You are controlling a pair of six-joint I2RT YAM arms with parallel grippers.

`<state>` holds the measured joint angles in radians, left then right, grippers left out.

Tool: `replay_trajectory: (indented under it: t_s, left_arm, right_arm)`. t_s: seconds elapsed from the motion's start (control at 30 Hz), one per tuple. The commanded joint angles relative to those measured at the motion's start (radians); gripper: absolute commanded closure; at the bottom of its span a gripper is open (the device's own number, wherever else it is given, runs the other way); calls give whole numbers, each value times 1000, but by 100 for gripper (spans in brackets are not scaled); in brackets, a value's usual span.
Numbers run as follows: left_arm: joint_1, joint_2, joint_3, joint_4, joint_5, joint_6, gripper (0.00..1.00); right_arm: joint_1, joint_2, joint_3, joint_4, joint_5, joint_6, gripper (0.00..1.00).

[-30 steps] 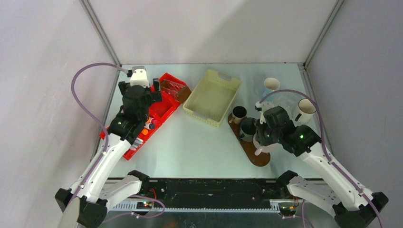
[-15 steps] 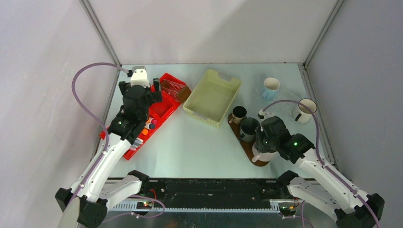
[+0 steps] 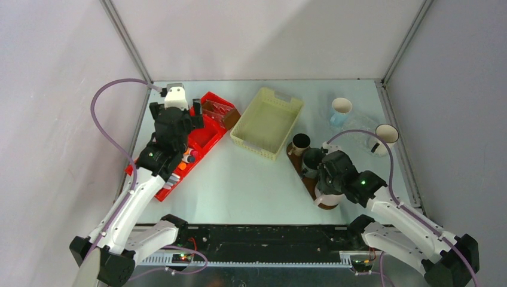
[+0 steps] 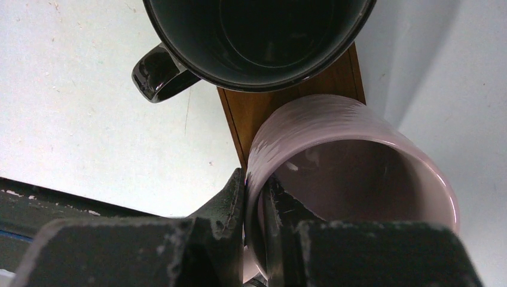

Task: Prepare toiletry sets of a toothbrush and toothpaste on the tray
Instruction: Place the cup on the tray.

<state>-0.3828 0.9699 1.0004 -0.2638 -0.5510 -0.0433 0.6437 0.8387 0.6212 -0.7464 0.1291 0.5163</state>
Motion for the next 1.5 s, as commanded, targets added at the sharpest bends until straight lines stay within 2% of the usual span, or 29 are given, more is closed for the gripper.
replay_trajectory:
  t_s: [0.0,0.17,0.27,0.4,0.67,0.8,0.9,0.93,1.03,1.1,1.13,1.17,1.23,1.47]
  left_arm:
    - [7,3,3,22,-24,22,2]
    - [7,4,4,23,-24,23,2]
    - [6,6,4,23,-24,23,2]
    - [6,8,4,21,-24,23,2]
    - [7,9,5,20,-22,22,2]
    - [6,13,9,14,-9,15,2]
    - [6,24,23,-1,36,-6,2]
    - [6,36,36,-13,66,-27,2]
    - [4,72,79,-83,138,-125,2]
    - [3,106,115,-135,215,-206,2]
    - [1,130,133,-153,270,-236,2]
    - [-2,142,140,-181,298,-293,2]
    - [-20,178,150,-211,381,-371,2]
    - [-146,382,125,-169,460,-593,2]
  right_arm:
    - [29,10,18,84,60,28,93]
    - [55,11,18,74,92,50,82]
    - [60,5,18,76,93,53,70]
    - [61,-14,22,72,89,63,66]
    - [62,-47,91,6,117,81,66]
    - [61,-70,155,-39,109,52,58]
    - [59,-83,214,-54,111,7,46]
    - [55,-84,226,-51,109,-26,41]
    - [39,-71,297,-40,118,-107,33]
    - [20,-67,327,-21,136,-152,23]
    - [5,-69,337,-4,144,-165,6]
    - [-3,-77,339,6,162,-193,3]
    - [-36,-89,340,35,191,-230,1]
    - [-80,-142,336,101,305,-331,0]
